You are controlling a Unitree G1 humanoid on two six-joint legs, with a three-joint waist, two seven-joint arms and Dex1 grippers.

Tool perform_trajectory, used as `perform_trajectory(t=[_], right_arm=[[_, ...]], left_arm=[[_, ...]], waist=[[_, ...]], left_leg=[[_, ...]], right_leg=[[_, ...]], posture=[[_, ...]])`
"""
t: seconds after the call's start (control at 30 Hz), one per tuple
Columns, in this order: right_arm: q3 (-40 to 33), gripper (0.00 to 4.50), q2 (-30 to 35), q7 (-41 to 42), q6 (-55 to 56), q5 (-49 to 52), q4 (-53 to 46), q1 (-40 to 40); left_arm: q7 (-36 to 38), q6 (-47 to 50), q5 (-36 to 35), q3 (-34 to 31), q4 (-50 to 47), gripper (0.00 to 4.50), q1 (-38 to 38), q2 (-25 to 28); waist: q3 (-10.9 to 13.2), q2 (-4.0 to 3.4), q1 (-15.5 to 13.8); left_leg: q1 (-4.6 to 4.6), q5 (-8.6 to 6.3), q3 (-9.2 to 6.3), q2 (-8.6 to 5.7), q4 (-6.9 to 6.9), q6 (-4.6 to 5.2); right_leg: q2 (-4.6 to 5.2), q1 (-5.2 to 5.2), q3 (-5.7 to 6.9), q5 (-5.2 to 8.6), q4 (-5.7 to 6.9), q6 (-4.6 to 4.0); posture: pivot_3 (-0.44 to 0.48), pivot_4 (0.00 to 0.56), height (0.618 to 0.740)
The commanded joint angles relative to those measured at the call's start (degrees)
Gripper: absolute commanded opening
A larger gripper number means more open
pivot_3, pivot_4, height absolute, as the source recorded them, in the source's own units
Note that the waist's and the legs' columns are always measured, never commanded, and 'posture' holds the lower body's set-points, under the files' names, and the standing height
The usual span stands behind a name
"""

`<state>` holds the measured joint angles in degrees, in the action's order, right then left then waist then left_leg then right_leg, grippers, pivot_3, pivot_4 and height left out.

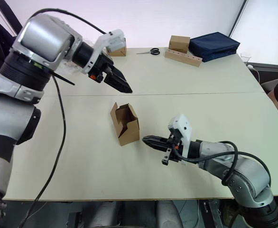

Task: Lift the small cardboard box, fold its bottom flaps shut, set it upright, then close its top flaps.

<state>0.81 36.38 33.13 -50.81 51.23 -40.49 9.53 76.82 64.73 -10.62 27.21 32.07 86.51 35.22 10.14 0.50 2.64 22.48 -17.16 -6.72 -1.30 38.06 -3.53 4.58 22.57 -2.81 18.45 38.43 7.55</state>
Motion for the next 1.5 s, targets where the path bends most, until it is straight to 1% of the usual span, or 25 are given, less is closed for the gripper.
perform_trajectory(t=[0.03,0.07,0.13,0.2,0.3,0.4,0.53,0.67,0.8,0.9,1.0,1.13,1.23,1.4,1.5], right_arm=[[5.97,0.00,-2.20,-3.73,-0.18,-4.43,-1.41,1.77],[6.70,0.00,-2.27,-4.19,-0.23,-5.23,-1.33,1.96],[9.77,0.00,-2.83,-5.64,-0.03,-8.51,-0.22,2.61],[11.68,0.00,-3.27,-6.56,-0.24,-10.50,0.33,3.18],[13.62,0.00,-3.48,-7.46,-0.89,-13.03,1.08,4.15],[14.69,0.00,-3.50,-7.45,-0.77,-15.04,2.17,4.54],[15.20,0.00,-4.00,-7.61,-0.68,-17.37,3.58,5.31],[15.34,0.00,-4.03,-7.46,-0.37,-19.97,4.99,5.55],[14.97,0.00,-3.53,-7.11,-0.24,-21.93,5.75,5.88],[14.43,0.00,-3.43,-6.88,-0.09,-23.28,6.50,6.56],[13.38,0.00,-3.47,-6.59,0.34,-24.24,7.35,7.11],[12.51,0.00,-3.62,-5.57,0.81,-24.60,7.54,7.33],[12.00,0.00,-3.40,-4.80,0.73,-24.53,7.22,7.17],[11.17,0.00,-0.27,-3.54,0.98,-26.51,7.34,5.35],[9.90,0.00,1.55,-2.55,1.45,-26.89,7.01,3.82]], left_arm=[[-7.07,-8.94,1.70,-7.17,1.68,1.83,-7.34,3.96],[-7.76,-10.17,1.78,-7.93,1.47,1.47,-8.51,4.24],[-11.26,-19.00,1.43,-12.25,1.23,0.81,-17.21,5.44],[-12.60,-26.66,1.02,-15.34,1.32,0.05,-24.17,5.98],[-12.70,-34.98,-0.70,-19.54,4.47,0.02,-29.25,3.81],[-12.84,-39.52,-1.57,-21.86,10.03,0.02,-30.07,0.92],[-12.43,-44.09,-0.90,-22.97,15.60,0.02,-29.71,-2.79],[-11.77,-47.61,-0.02,-22.82,20.37,0.02,-29.06,-6.51],[-9.23,-48.16,0.13,-22.26,20.57,0.02,-29.23,-8.48],[-6.22,-46.99,0.22,-20.97,17.04,0.02,-31.23,-8.89],[-3.52,-44.01,-0.02,-19.95,10.92,0.02,-34.64,-7.80],[-1.83,-37.04,-1.42,-19.42,-0.80,0.02,-41.25,-4.64],[-2.40,-32.48,-2.68,-20.06,-8.26,0.02,-44.97,-3.05],[-4.60,-24.85,-6.07,-21.99,-19.49,0.02,-50.91,-0.18],[-5.96,-22.17,-7.91,-22.77,-24.80,0.02,-54.01,0.90]], waist=[[-0.02,-0.03,0.25],[-0.02,-0.03,0.18],[-0.01,-0.02,-0.02],[-0.02,-0.01,-0.14],[0.00,0.06,-0.51],[-0.04,0.16,-1.68],[-0.06,0.17,-1.82],[-0.06,0.18,-1.28],[-0.06,0.18,-0.24],[-0.06,0.18,0.14],[-0.07,0.16,0.66],[-0.07,0.15,1.43],[-0.07,0.15,1.36],[-0.07,0.15,0.78],[-0.07,0.15,0.72]], left_leg=[[-0.04,0.02,0.00,0.03,-0.03,-0.04],[-0.04,0.05,0.00,0.03,-0.04,-0.10],[0.06,0.18,0.01,0.01,-0.01,-0.32],[0.05,0.22,0.00,0.00,-0.01,-0.40],[0.11,0.24,0.00,-0.01,0.02,-0.43],[0.44,0.32,-0.03,-0.07,0.18,-0.57],[0.49,0.32,-0.02,-0.15,0.22,-0.57],[0.49,0.31,-0.01,-0.15,0.21,-0.57],[0.49,0.32,0.01,-0.15,0.21,-0.57],[0.49,0.32,0.01,-0.13,0.20,-0.57],[0.46,0.32,0.03,-0.11,0.16,-0.57],[0.45,0.32,0.02,-0.10,0.13,-0.57],[0.44,0.32,0.02,-0.09,0.13,-0.57],[0.44,0.31,0.02,-0.13,0.17,-0.56],[0.44,0.31,0.03,-0.12,0.17,-0.55]], right_leg=[[-0.01,0.06,-0.04,0.00,0.04,0.00],[0.00,0.13,-0.08,0.00,0.10,0.00],[0.02,0.22,-0.07,0.00,0.15,-0.01],[0.11,0.23,-0.08,0.00,0.15,-0.01],[0.13,0.26,-0.07,-0.01,0.17,-0.02],[0.13,0.41,0.09,-0.02,0.18,-0.02],[0.16,0.43,0.09,-0.02,0.24,-0.01],[0.14,0.53,0.09,-0.02,0.41,-0.01],[0.13,0.62,0.09,-0.02,0.57,-0.02],[0.12,0.64,0.09,-0.02,0.58,-0.02],[0.11,0.67,0.09,-0.01,0.61,-0.03],[0.11,0.67,0.08,-0.01,0.62,-0.04],[0.11,0.69,0.08,-0.01,0.63,-0.04],[0.18,0.64,0.07,-0.01,0.64,-0.04],[0.17,0.65,0.06,-0.01,0.63,-0.04]], posture=[[0.000,0.150,0.740],[0.000,0.150,0.740],[0.000,0.150,0.740],[0.000,0.150,0.740],[0.000,0.150,0.740],[0.000,0.150,0.740],[0.000,0.150,0.740],[0.000,0.150,0.740],[0.000,0.150,0.740],[0.000,0.150,0.740],[0.000,0.150,0.740],[0.000,0.150,0.740],[0.000,0.150,0.740],[0.000,0.150,0.740],[0.000,0.150,0.740]])
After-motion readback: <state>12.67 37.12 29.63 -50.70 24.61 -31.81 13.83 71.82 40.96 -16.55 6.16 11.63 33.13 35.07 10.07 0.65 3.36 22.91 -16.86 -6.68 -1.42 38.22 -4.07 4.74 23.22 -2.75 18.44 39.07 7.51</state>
